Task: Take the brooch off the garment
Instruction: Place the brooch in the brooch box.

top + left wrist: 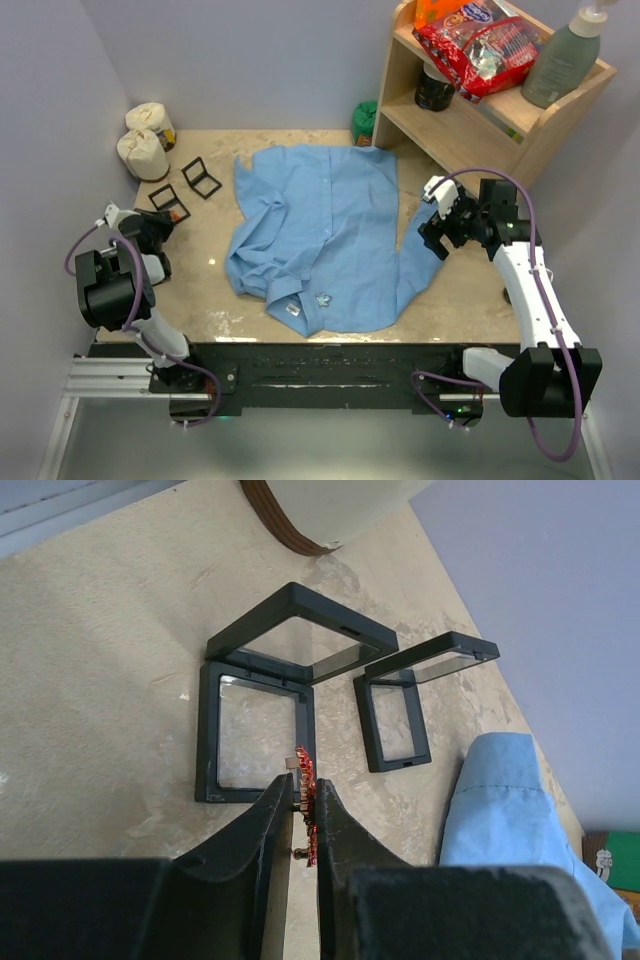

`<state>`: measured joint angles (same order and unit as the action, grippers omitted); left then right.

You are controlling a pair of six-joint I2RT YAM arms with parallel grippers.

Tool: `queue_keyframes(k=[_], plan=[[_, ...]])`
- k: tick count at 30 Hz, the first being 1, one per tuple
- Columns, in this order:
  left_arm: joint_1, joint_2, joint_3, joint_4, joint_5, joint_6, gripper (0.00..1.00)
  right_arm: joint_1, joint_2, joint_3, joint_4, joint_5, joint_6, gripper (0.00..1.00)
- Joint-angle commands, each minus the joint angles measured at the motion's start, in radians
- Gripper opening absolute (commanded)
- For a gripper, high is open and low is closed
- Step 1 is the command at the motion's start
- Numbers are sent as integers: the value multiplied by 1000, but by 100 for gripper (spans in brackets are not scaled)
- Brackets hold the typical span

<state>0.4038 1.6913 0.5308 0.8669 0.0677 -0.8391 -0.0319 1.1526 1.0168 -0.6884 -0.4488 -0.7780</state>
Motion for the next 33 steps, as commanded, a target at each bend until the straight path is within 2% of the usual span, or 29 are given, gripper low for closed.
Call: queue_keyframes(k=[1, 33], plan=[[7, 28, 20, 115, 15, -11, 0, -2, -19, 11, 4, -41, 9, 99], [-3, 134, 14, 294, 21, 31, 0, -2, -39, -11, 3, -53, 2, 99]])
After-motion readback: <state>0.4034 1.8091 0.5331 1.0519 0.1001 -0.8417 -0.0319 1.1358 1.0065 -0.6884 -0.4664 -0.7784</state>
